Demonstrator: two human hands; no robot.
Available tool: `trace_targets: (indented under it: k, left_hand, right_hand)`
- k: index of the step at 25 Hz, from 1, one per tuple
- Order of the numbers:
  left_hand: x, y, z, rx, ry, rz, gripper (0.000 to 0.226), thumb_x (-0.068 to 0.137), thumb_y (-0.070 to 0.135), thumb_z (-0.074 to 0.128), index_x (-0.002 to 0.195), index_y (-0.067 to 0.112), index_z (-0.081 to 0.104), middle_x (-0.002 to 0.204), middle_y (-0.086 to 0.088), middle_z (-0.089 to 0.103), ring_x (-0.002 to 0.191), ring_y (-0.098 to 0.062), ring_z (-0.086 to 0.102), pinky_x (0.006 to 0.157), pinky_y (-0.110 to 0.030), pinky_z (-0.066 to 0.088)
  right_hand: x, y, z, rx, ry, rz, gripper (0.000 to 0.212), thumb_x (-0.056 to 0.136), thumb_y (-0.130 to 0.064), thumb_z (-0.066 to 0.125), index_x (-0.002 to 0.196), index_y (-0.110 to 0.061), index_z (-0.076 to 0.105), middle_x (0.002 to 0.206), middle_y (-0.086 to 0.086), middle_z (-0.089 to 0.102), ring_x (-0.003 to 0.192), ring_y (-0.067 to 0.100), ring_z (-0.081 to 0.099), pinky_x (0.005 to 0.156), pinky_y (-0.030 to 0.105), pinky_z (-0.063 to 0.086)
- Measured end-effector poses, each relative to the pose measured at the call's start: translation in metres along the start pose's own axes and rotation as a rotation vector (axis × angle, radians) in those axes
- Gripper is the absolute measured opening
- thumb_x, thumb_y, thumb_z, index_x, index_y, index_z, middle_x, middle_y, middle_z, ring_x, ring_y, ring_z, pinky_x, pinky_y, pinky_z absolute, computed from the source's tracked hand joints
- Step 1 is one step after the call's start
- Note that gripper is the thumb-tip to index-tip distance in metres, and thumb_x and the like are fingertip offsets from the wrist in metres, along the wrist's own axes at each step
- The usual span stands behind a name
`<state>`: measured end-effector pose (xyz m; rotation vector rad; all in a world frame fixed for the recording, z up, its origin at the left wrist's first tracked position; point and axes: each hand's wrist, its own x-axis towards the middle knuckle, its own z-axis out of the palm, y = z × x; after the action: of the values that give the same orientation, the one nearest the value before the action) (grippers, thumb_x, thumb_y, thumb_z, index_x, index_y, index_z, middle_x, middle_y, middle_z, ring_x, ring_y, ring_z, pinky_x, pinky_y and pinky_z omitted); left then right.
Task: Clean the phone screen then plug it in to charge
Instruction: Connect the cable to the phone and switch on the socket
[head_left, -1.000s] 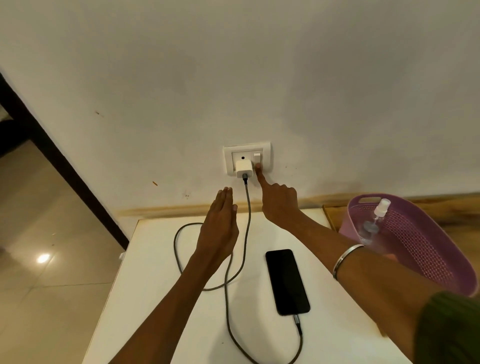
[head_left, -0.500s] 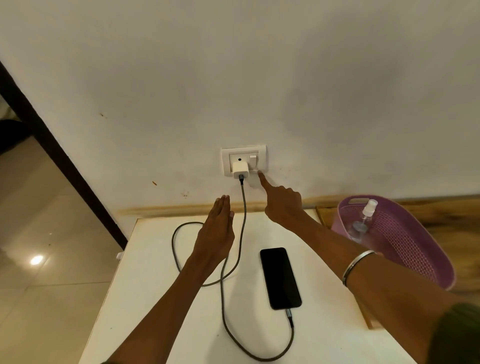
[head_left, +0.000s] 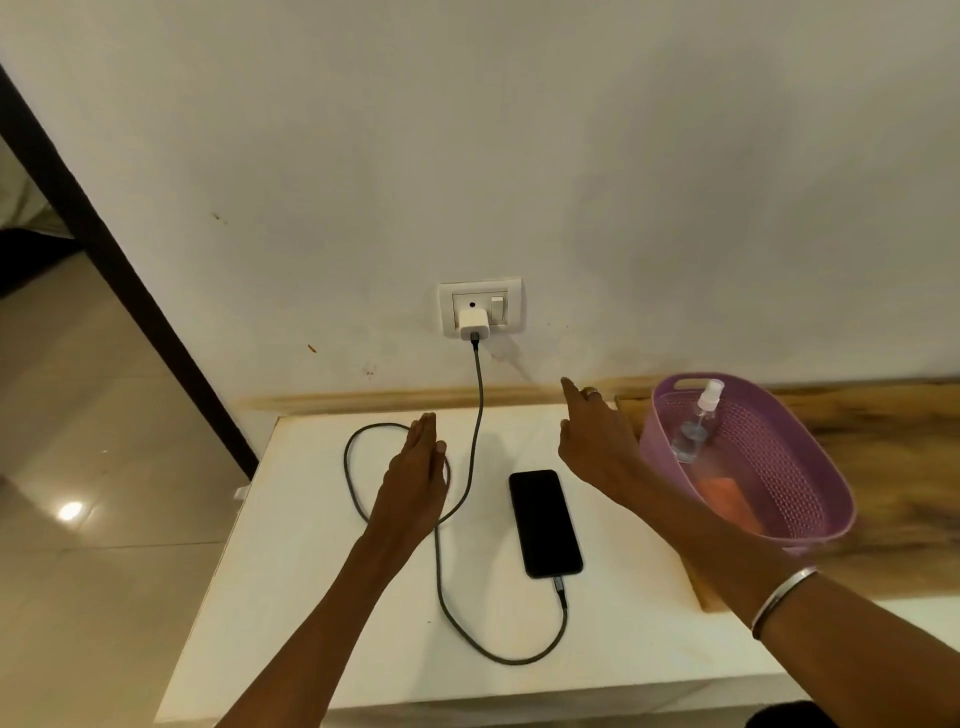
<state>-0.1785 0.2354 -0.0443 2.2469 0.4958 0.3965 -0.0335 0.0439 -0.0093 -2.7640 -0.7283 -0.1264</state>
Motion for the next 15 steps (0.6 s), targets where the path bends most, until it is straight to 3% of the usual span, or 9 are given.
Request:
trace_targets:
  k: [6, 10, 12, 15]
  left_hand:
    - [-0.020, -0.024, -0.001, -0.022, -0.017, -0.052, 0.049, 0.105, 0.026, 0.033, 0.152, 0.017, 0.027, 0.156, -0.005, 0.035, 0.148, -0.016, 0.023, 0.112, -0.023, 0.021]
    - [-0.030, -0.037, 0.009, -0.039, -0.053, -0.091, 0.047, 0.104, 0.024, 0.036, 0.150, 0.015, 0.032, 0.154, -0.005, 0.038, 0.148, -0.017, 0.023, 0.114, -0.024, 0.021]
    - [-0.034, -0.040, 0.016, -0.004, -0.066, -0.081, 0.042, 0.104, 0.022, 0.039, 0.145, 0.013, 0.043, 0.148, -0.005, 0.046, 0.143, -0.021, 0.035, 0.116, -0.031, 0.029]
    - [-0.043, -0.044, 0.025, 0.125, -0.027, -0.018, 0.026, 0.101, 0.016, 0.046, 0.119, 0.010, 0.063, 0.111, -0.008, 0.069, 0.107, -0.028, 0.064, 0.092, -0.038, 0.050]
  right_hand:
    - [-0.040, 0.019, 0.021, 0.077, -0.047, 0.075, 0.058, 0.094, -0.019, 0.046, 0.147, -0.018, 0.022, 0.122, 0.011, 0.054, 0.099, 0.029, 0.061, 0.076, 0.037, 0.049]
    - [-0.066, 0.030, 0.035, 0.128, -0.112, 0.135, 0.059, 0.095, -0.019, 0.048, 0.149, -0.017, 0.023, 0.134, 0.010, 0.052, 0.113, 0.023, 0.058, 0.089, 0.033, 0.050]
    - [-0.079, 0.032, 0.043, 0.157, -0.146, 0.175, 0.057, 0.097, -0.022, 0.048, 0.148, -0.018, 0.025, 0.136, 0.008, 0.053, 0.118, 0.021, 0.056, 0.095, 0.032, 0.048]
    - [-0.098, 0.030, 0.057, 0.289, -0.223, 0.271, 0.052, 0.098, -0.024, 0.046, 0.147, -0.017, 0.028, 0.139, 0.011, 0.050, 0.124, 0.024, 0.051, 0.105, 0.039, 0.043]
